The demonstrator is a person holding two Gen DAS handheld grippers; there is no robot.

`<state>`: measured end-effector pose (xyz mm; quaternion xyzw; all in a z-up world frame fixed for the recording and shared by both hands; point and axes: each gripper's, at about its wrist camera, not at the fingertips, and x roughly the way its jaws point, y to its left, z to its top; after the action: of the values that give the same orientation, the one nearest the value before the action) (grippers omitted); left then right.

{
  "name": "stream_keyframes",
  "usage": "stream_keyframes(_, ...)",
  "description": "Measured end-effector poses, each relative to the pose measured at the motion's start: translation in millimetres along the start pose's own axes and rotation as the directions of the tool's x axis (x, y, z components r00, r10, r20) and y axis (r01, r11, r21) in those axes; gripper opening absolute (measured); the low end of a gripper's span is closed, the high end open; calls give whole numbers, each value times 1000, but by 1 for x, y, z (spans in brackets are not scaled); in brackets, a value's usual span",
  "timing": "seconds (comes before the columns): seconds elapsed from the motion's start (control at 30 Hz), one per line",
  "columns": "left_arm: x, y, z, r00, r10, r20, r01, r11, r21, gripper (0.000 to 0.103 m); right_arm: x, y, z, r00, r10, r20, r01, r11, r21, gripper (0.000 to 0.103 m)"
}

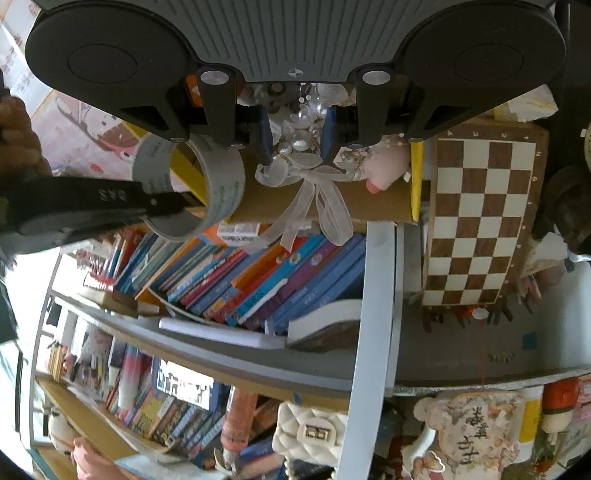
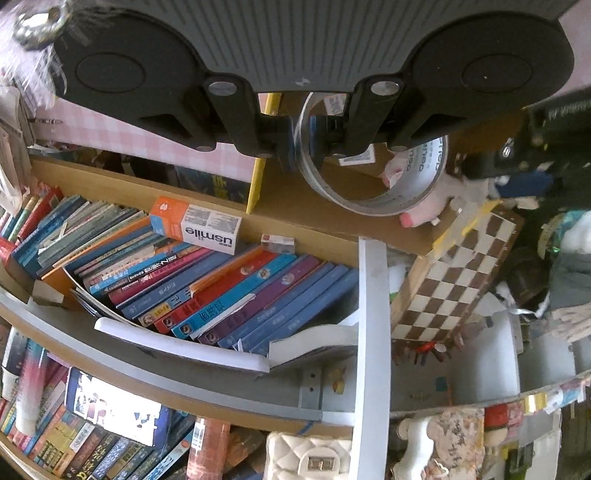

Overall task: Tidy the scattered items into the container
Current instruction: 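Lower both items into the yellow box and open both tools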

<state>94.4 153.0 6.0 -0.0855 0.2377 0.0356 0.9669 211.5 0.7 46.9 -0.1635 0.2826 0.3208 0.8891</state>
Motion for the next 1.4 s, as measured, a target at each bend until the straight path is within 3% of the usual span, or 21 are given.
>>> stream_keyframes(0.77,27,-3,-11,994,0,-106,4,999,38,27,91,1,3,990,-77,-122,58,987,-150,7)
stream_keyframes(0.97,29,-1,-12,993,-7,-116,10,1000,26,30,98,2,5,988,-80,-132,60,987,-147,7)
stream_keyframes(1.07,27,-3,-12,994,-5,-111,9,1000,30,38,97,1,7,988,-90,-124,71,986,-148,8)
stream_keyframes(1.13,25,-3,-11,995,-3,-102,6,1000,29,49,96,1,8,988,-89,-123,71,987,-146,15)
stream_keyframes(1.4,11,-11,-6,998,8,-69,-6,999,38,61,81,8,7,992,-62,-106,46,988,-144,37)
